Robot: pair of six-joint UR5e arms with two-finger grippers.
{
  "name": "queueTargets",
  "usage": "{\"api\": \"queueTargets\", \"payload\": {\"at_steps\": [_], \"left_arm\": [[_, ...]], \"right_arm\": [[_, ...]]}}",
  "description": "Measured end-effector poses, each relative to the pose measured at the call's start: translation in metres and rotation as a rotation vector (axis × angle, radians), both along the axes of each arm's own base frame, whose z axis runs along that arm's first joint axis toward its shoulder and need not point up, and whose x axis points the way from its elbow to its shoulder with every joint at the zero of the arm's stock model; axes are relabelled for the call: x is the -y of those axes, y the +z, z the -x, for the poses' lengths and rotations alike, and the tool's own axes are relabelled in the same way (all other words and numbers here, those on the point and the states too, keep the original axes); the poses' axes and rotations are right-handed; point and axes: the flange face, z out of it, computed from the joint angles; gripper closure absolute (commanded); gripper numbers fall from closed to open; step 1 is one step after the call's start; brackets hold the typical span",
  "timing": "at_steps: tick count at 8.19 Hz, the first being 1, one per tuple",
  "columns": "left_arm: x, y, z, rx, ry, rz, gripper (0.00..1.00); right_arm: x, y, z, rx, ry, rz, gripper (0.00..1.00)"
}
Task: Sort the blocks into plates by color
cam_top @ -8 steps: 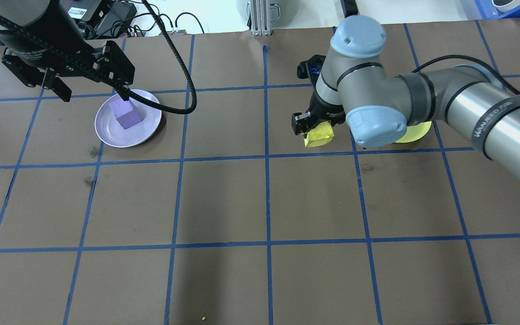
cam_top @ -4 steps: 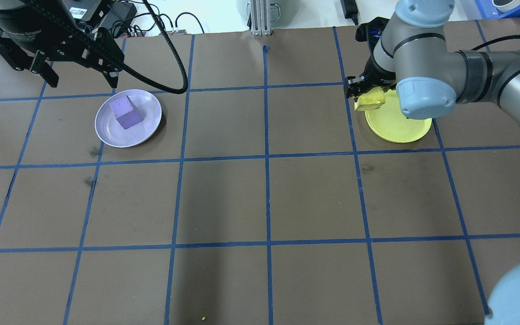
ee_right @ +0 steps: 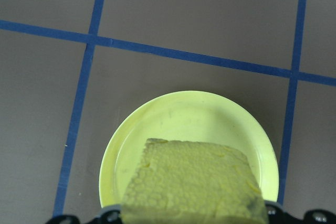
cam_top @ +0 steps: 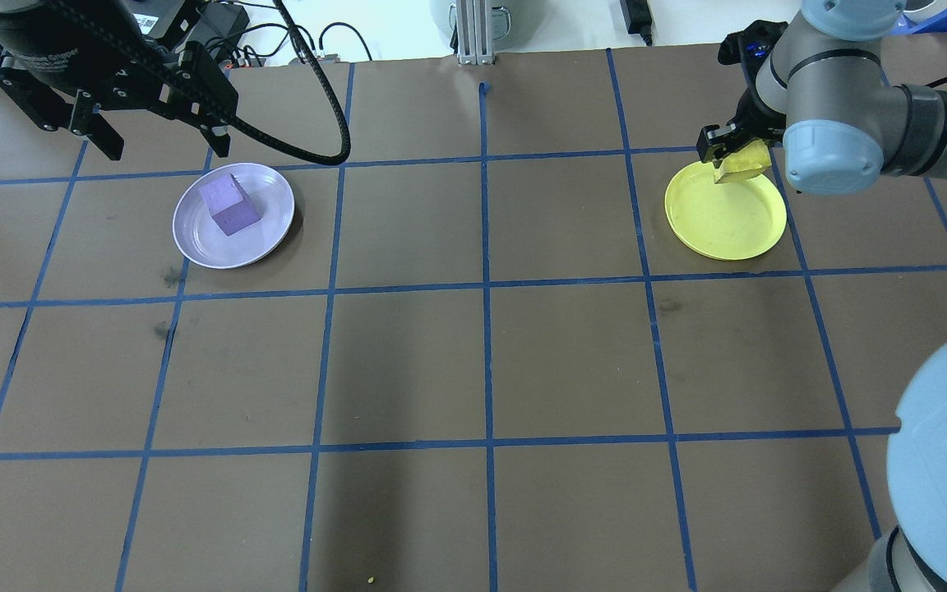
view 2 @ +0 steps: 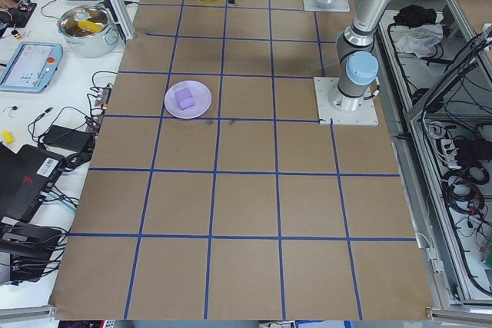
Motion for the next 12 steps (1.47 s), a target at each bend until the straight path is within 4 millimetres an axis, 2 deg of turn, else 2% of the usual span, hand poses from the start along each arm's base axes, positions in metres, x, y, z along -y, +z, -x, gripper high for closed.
{"api": "queueTargets", "payload": {"at_steps": [3, 4, 5, 6, 7, 10, 12], "left_arm": [[-0.004, 0.0, 0.001, -0.005, -0.002, -0.017, 0.0], [-0.004, 0.0, 0.002, -0.007, -0.002, -0.018, 0.0], [-0.005, 0.0, 0.003, -0.014, -0.002, -0.019, 0.0], [-0.004, -0.001, 0.005, -0.036, -0.003, -0.019, 0.0], [-0.004, -0.001, 0.007, -0.054, -0.002, -0.017, 0.0], [-0.004, 0.0, 0.007, -0.063, -0.001, -0.016, 0.0], [-0.005, 0.0, 0.007, -0.06, -0.002, -0.014, 0.0]], "right_arm": [[0.012, -0.035, 0.017, -0.028, 0.077, -0.077, 1.0], [0.01, -0.05, 0.018, -0.03, 0.105, -0.134, 0.92], [0.008, -0.059, 0.018, -0.024, 0.119, -0.175, 0.7], [0.009, -0.06, 0.018, -0.018, 0.124, -0.185, 0.28], [0.014, -0.058, 0.019, -0.021, 0.122, -0.182, 0.0], [0.024, -0.047, 0.02, -0.023, 0.118, -0.155, 0.0], [0.027, -0.028, 0.02, -0.035, 0.116, -0.129, 0.0]]}}
